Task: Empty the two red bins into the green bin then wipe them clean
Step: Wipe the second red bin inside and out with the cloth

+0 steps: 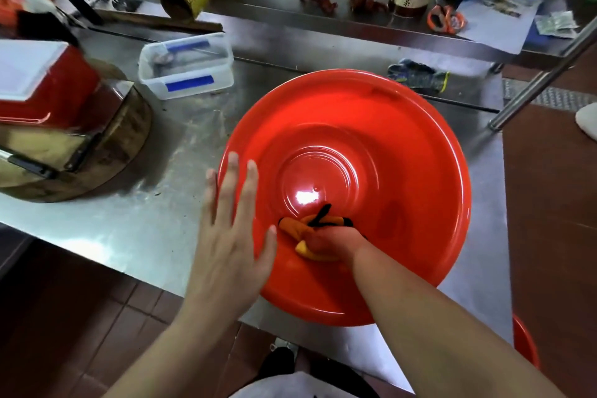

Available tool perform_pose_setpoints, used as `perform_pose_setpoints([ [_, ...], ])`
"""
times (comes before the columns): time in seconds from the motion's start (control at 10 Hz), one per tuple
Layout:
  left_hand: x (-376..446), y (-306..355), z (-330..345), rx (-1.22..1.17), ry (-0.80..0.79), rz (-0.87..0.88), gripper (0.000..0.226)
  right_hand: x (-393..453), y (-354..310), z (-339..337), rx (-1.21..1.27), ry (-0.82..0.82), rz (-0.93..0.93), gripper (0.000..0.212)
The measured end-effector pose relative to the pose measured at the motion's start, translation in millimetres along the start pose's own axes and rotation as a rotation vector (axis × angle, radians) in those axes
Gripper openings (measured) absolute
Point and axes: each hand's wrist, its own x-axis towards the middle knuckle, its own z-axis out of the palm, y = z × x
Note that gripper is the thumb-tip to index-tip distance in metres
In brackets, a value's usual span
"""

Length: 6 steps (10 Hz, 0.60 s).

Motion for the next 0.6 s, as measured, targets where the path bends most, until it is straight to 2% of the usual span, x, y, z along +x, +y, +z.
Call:
perform_pose_setpoints([
  [0.1,-21.1,9.7,14.1,0.024,0.026,0.026,0.077,-13.3,6.2,-11.9,-0.161,0.123,-0.249,0.045],
  [0.2,-13.9,4.7,23.3,-0.026,0.051,-0.021,0.074,-9.9,3.5,-5.5,-0.394,0.169,-0.320,0.048],
  [0.3,-13.0,7.6,22.6,-0.036,0.083,-0.051,0.067,-10.1,1.1,-0.6,-0.225,0.096,-0.203,0.044],
  [0.4,-13.3,11.6,27.6,-0.038,0.072,-0.094,0.064,-9.7,26.7,-3.0,0.409,-0.205,0.130,0.040],
  [0.5,-4.5,11.3,26.4,-0.072,0.068,-0.074,0.063,-29.6,49.5,-25.6,1.704,-0.486,0.164,0.052],
  [0.6,5.5,11.2,28.2,-0.106,0.096,-0.054,0.068,-29.8,44.1,-25.3,2.051,-0.594,0.070,0.061],
])
